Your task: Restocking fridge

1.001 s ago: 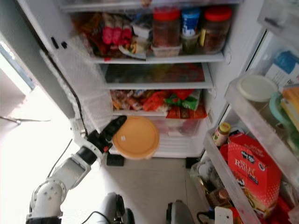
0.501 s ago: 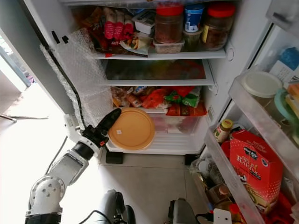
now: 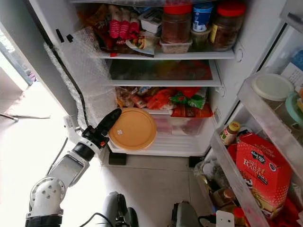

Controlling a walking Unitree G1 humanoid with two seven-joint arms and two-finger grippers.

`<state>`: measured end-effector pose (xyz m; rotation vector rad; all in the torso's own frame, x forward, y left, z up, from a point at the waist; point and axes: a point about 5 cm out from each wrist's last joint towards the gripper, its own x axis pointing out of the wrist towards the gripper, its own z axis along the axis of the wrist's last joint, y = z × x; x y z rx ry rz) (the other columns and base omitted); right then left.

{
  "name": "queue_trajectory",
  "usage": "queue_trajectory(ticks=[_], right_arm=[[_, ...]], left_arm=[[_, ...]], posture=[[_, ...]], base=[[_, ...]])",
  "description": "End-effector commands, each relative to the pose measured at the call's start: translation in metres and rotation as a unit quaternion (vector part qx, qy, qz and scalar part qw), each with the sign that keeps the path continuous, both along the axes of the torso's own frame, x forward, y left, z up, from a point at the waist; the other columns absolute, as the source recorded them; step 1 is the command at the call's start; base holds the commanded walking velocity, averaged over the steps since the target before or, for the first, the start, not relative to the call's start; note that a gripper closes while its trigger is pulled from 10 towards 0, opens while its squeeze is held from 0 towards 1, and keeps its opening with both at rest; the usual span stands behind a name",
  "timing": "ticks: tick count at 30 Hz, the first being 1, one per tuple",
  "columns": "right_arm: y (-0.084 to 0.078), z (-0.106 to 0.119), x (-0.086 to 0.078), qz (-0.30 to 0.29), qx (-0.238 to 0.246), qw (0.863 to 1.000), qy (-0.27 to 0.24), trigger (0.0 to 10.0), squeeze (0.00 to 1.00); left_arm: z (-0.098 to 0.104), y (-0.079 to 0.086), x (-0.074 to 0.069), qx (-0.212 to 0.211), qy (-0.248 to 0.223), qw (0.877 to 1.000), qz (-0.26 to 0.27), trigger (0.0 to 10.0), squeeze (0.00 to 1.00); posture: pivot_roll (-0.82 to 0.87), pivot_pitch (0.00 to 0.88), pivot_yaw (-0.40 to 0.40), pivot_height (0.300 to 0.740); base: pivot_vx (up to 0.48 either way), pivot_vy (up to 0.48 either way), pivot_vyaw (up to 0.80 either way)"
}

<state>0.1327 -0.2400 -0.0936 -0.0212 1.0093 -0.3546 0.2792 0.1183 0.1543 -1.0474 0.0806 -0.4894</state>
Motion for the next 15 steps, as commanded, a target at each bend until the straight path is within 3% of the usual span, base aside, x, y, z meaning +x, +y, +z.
queue_trajectory(ticks=[1, 15], right_arm=[[0.0011, -0.0030, -0.0077, -0.007, 0.006, 1.000, 0.012, 10.0, 0.00], [0.0013, -0.0028, -0.0067, -0.002, 0.006, 1.000, 0.013, 10.0, 0.00]], left_arm=[[0.0006, -0.0011, 0.0008, -0.012, 0.000, 1.000, 0.001, 10.0, 0.00], [0.0008, -0.0014, 0.0016, -0.002, -0.003, 1.000, -0.004, 10.0, 0.00]], posture=[[-0.01, 0.146, 0.063, 0.650], [-0.01, 0.148, 0.061, 0.650]], base=[[0.262, 0.000, 0.00], [0.284, 0.000, 0.00]])
